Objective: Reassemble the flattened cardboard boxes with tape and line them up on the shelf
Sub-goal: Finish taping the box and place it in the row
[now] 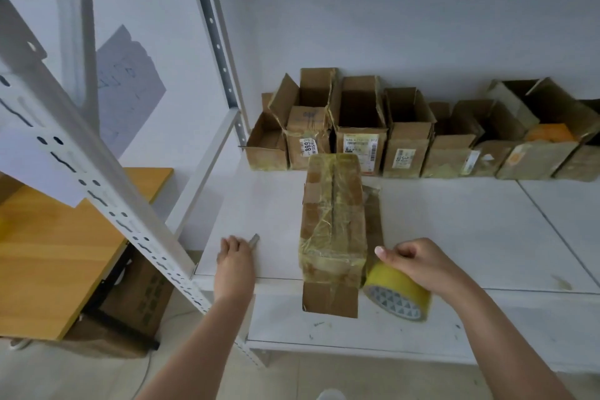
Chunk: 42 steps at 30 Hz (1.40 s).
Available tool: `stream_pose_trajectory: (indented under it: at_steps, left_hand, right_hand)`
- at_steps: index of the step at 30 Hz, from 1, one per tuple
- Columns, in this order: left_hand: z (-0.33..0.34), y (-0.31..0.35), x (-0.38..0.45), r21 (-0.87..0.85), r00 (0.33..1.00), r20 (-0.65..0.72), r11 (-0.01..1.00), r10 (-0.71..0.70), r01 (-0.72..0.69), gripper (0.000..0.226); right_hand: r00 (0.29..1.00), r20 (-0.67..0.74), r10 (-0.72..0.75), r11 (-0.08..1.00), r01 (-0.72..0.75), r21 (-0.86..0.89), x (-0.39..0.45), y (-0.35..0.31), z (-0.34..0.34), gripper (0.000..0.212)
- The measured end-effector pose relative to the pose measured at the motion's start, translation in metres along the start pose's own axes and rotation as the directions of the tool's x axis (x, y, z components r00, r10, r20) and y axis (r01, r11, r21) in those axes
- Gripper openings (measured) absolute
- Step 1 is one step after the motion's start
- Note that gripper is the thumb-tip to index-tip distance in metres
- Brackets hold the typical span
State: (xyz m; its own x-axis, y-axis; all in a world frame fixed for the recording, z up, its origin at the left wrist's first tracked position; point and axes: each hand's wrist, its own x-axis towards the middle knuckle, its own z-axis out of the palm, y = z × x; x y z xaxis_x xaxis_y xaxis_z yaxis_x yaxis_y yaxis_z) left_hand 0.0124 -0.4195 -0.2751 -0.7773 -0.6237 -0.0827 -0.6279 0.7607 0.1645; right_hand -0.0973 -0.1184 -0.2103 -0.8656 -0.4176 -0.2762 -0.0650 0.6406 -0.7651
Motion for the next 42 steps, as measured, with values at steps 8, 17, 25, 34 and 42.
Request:
stream_pose_trajectory:
  at_steps: [8, 17, 25, 34, 42]
  left_hand:
    - [-0.096, 0.070, -0.022, -0.661, 0.882, -0.339, 0.584, 0.328, -0.471, 0.027]
    - [-0.086, 0.150, -0.034, -0.786, 0.713, 0.356, 0.607, 0.604, -0.122, 0.037]
    - [-0.073, 0.145, -0.028, -0.801, 0.729, 0.202, 0.538, 0.654, -0.261, 0.037]
    - [-0.084, 0.144, -0.030, -0.616, 0.603, 0.354, 0.664, 0.715, -0.424, 0.042]
    - [-0.096, 0.178, -0.048, 0.035, 0.613, 0.423, 0.664, 0.667, -0.747, 0.046]
  right_hand:
    - [0.992, 0.123, -0.017, 0.975, -0.010, 0.221, -0.006, 0.011, 0.002, 0.053]
    - [0.981, 0.190, -0.045, 0.941, -0.022, 0.336, -0.015, 0.019, -0.002, 0.072]
    - [0.983, 0.155, -0.097, 0.934, 0.035, 0.357, -0.027, 0.017, -0.034, 0.021]
    - [0.997, 0.057, 0.054, 0.998, -0.056, 0.028, -0.021, 0.026, -0.037, 0.015]
    - [0.997, -0.075, -0.020, 0.999, 0.023, 0.044, -0.028, 0.021, -0.034, 0.012]
